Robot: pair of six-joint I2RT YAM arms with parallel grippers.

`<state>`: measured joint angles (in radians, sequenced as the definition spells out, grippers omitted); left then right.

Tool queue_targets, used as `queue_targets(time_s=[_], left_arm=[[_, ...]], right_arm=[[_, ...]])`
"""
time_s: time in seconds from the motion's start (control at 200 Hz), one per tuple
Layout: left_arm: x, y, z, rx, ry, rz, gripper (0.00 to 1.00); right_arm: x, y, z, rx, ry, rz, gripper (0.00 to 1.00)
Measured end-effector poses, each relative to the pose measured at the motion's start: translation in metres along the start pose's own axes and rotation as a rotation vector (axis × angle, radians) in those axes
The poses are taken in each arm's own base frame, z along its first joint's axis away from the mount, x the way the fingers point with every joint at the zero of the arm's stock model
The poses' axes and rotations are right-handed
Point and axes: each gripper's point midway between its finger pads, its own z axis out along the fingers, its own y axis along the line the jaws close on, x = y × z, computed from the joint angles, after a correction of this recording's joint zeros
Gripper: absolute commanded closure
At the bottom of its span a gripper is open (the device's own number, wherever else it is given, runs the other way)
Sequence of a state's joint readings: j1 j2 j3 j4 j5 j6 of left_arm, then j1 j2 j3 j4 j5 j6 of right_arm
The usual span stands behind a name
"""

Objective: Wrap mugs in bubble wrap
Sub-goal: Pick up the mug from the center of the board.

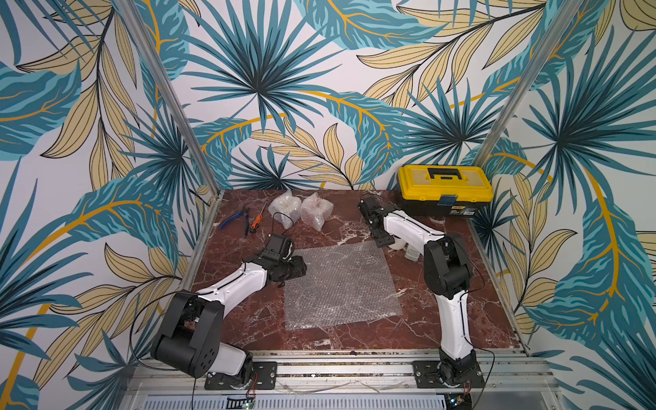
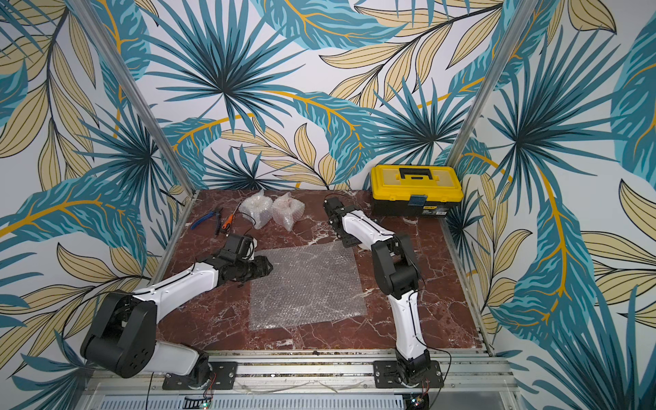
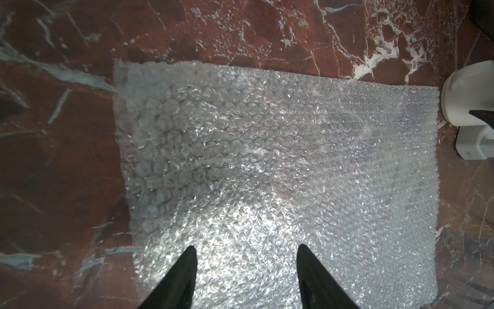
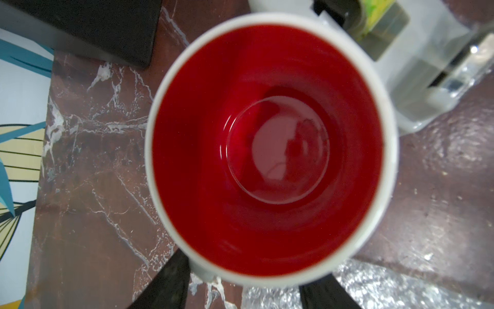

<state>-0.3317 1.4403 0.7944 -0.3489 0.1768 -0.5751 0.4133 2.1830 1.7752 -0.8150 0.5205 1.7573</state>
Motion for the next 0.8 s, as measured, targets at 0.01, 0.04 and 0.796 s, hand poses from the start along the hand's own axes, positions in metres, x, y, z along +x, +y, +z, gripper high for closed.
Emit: queue_targets(time_s=[0.01, 0.04, 0.796], left_arm=[[0.000, 0.000, 0.000, 0.000, 0.000, 0.001, 0.39], [0.000, 0.001, 0.000, -0.001, 0.000, 0.001, 0.39], [0.000, 0.000, -0.002, 0.005, 0.001, -0.004, 0.36]], right_arm=[[0.000, 0.000, 0.000, 0.002, -0.001, -0.001, 0.46], [-0.001, -0.001, 0.000, 0.004, -0.005, 0.000, 0.49], [0.000, -0.011, -0.004, -0.006, 0.032, -0.138, 1.00]])
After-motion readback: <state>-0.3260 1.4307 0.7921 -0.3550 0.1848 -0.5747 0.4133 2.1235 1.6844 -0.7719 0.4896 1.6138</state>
